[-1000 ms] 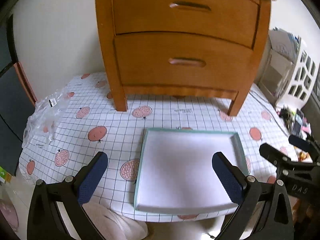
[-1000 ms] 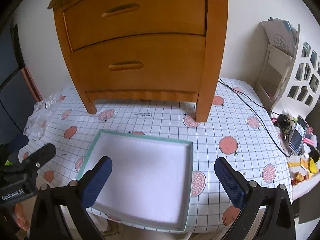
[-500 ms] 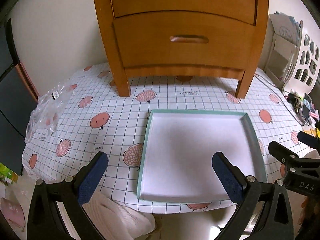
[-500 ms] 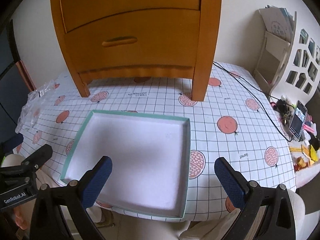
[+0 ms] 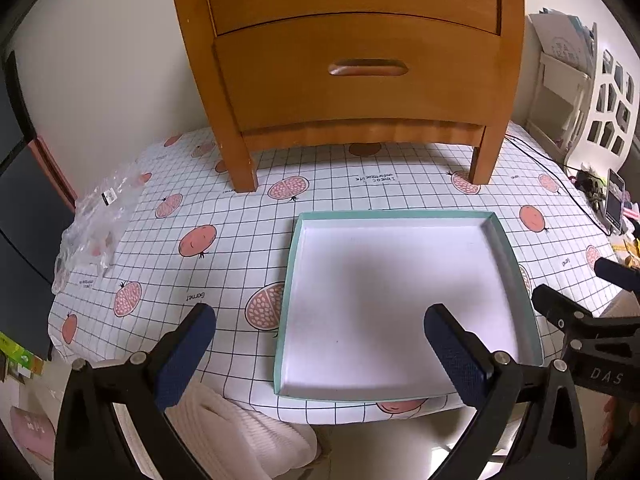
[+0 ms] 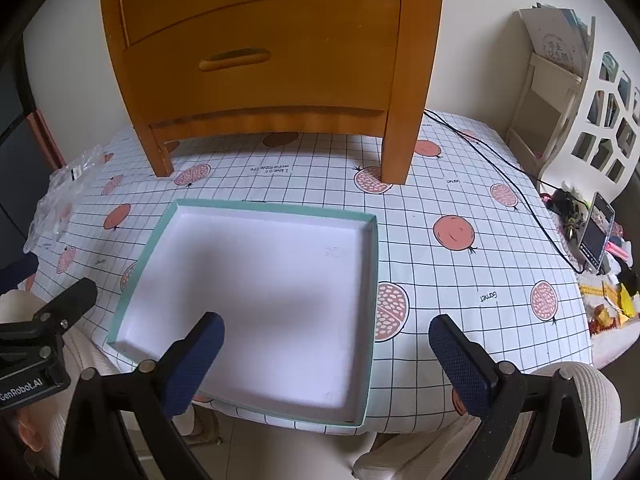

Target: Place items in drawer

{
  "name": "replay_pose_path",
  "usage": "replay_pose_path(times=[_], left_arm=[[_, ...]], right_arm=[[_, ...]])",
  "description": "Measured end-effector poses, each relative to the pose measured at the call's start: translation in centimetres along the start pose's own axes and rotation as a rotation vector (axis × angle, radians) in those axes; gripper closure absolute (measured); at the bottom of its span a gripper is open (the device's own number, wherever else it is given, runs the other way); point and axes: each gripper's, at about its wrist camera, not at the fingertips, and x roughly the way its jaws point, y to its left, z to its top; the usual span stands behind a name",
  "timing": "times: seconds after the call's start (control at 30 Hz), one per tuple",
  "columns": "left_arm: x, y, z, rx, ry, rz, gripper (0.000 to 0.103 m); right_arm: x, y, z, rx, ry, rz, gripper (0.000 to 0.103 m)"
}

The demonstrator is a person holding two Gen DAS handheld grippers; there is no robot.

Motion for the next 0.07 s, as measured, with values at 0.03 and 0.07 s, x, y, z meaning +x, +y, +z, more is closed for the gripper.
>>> replay_pose_path(times=[0.03, 0.07], left_arm=[[-0.08, -0.04, -0.02, 0.002, -0.004, 0.0, 0.0], [-0.1, -0.09, 0.0, 0.003, -0.006, -0.001, 0.0]], right_arm=[[-0.03, 0.0, 0.04, 0.001, -0.001, -0.001, 0.0], [-0.04, -0.02, 0.04, 0.002, -0.002, -0.001, 0.0]])
